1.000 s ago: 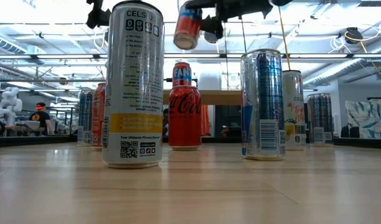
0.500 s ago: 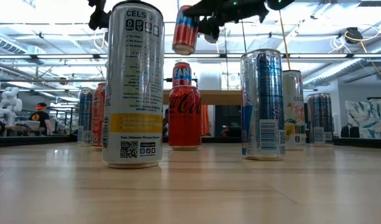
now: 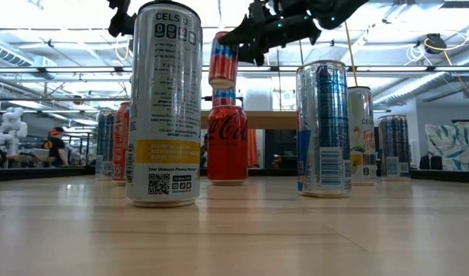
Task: Place canned beverage on shelf
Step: Put the bottom red soda can on the shelf aligned with the other red soda can
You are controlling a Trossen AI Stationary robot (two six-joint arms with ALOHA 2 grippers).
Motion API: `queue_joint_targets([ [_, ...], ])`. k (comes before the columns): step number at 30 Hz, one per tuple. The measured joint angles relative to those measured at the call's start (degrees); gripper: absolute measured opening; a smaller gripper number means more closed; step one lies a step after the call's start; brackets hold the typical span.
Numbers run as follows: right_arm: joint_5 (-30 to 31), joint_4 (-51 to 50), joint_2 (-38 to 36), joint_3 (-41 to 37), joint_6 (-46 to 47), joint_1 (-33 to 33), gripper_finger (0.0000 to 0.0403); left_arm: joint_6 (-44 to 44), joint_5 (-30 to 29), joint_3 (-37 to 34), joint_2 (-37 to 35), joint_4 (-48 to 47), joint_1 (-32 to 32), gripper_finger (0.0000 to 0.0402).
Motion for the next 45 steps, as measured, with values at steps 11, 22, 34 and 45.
queue_joint_targets([
  [11,0.00,-0.54,0.60,0.07,-2.89,-0.29,0.0277,0.07,0.02,0.00,0.00,-0.02,0.02,0.0397],
  [22,-0.10,-0.39,3.92,0.07,-1.70,-0.39,0.0277,0.26,0.02,0.00,0.00,-0.07,0.00,0.0397],
  [34,-0.08,-0.79,6.22,0.07,-1.43,-0.39,0.0277,0.26,0.02,0.00,0.00,-0.09,0.00,0.0397],
  [45,0.02,-1.70,6.16,0.07,-3.18,-0.67,0.0288,0.31,0.04,0.00,0.00,-0.35,0.02,0.0397],
])
